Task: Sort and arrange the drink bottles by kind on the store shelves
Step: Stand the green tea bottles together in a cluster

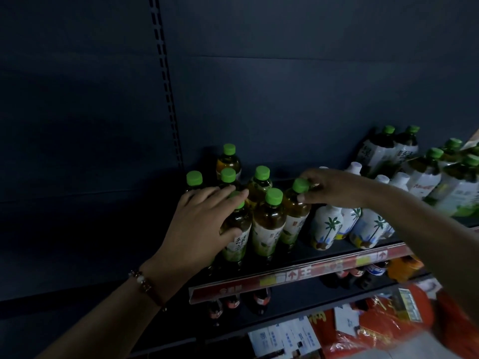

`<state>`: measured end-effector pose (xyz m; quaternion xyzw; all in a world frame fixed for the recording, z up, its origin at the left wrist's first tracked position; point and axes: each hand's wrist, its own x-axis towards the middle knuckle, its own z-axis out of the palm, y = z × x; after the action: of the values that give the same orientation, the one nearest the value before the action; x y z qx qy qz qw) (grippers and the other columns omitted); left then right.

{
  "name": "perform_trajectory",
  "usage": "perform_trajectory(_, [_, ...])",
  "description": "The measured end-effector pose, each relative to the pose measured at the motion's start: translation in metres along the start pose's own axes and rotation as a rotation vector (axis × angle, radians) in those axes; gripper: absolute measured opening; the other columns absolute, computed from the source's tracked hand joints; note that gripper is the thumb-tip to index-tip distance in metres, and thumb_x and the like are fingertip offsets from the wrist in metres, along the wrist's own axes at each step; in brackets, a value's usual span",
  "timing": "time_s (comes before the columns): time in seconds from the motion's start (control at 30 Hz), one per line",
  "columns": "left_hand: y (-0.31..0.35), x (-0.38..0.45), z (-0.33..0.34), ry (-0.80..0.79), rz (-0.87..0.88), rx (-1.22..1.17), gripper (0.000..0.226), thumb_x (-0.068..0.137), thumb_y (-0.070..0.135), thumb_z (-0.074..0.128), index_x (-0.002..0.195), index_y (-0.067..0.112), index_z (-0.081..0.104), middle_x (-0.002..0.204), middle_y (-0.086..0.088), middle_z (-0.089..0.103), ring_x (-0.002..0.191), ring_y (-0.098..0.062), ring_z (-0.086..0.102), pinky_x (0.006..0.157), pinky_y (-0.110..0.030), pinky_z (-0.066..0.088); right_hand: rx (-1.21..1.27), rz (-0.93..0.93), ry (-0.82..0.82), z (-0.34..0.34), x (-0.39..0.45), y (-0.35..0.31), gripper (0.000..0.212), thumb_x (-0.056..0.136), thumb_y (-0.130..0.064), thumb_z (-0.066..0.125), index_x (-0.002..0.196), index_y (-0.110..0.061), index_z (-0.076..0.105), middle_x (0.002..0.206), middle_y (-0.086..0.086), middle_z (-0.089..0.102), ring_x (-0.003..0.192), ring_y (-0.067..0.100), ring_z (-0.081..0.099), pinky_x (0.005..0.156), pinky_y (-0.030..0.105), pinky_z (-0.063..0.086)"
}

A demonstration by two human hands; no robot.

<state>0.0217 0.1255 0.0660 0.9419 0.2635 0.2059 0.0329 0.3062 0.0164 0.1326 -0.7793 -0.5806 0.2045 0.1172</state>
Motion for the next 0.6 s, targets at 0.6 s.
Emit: perform_trajectory(0.6, [-0.031, 0.010, -0.068, 0.309, -0.259, -0.622, 0.055, 0.094, 0.056, 0.052, 0.146, 0.049, 0.035, 0.148, 0.021, 0.037, 0.134, 0.002, 0.036, 0.106, -0.029, 0.034, 0.144, -0.289, 0.952, -0.105, -0.012, -0.126, 0.040, 0.099, -0.038, 0.052, 0.124, -0.008, 0.052, 0.104, 0.000, 0.052, 0.092, 0.011, 0.049, 0.061, 0.019, 0.033])
